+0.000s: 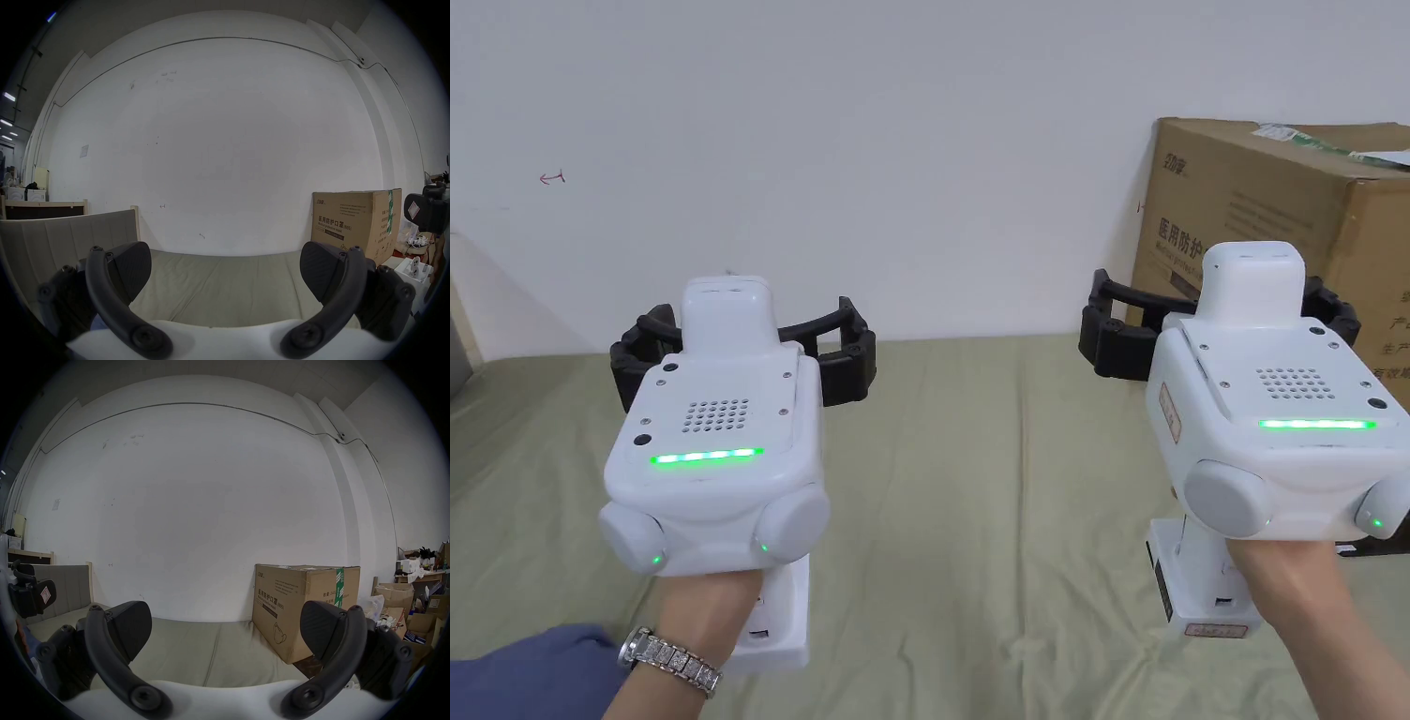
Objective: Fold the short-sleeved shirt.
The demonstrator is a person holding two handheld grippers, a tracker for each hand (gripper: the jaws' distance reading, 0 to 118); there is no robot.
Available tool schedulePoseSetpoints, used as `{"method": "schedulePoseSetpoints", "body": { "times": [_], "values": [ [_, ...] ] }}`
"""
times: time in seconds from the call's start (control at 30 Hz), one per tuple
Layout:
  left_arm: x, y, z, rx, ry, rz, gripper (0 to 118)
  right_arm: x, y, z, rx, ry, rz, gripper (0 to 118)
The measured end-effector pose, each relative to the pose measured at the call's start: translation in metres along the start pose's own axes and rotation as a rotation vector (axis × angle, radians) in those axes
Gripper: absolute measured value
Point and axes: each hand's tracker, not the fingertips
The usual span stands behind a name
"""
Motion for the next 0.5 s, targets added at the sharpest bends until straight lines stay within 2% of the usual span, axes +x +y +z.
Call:
{"method": "schedulePoseSetpoints", "body": {
  "times": [0.4,0.43,0.47,0.5],
  "values": [
    [0.002,0.003,0.002,-0.005,0.004,-0.001,118,0.002,0.002,0.004,0.010,-0.041,0.003,118],
    [0.002,0.005,0.004,-0.012,-0.004,-0.003,115,0.002,0.004,0.006,0.002,-0.042,0.007,116],
    [0.002,0.005,0.006,-0.007,-0.007,-0.002,101,0.003,0.005,0.008,0.000,-0.037,0.006,109],
    [0.003,0.006,0.009,0.010,-0.014,-0.006,62,0.003,0.005,0.011,0.006,-0.022,0.001,86]
  ]
}}
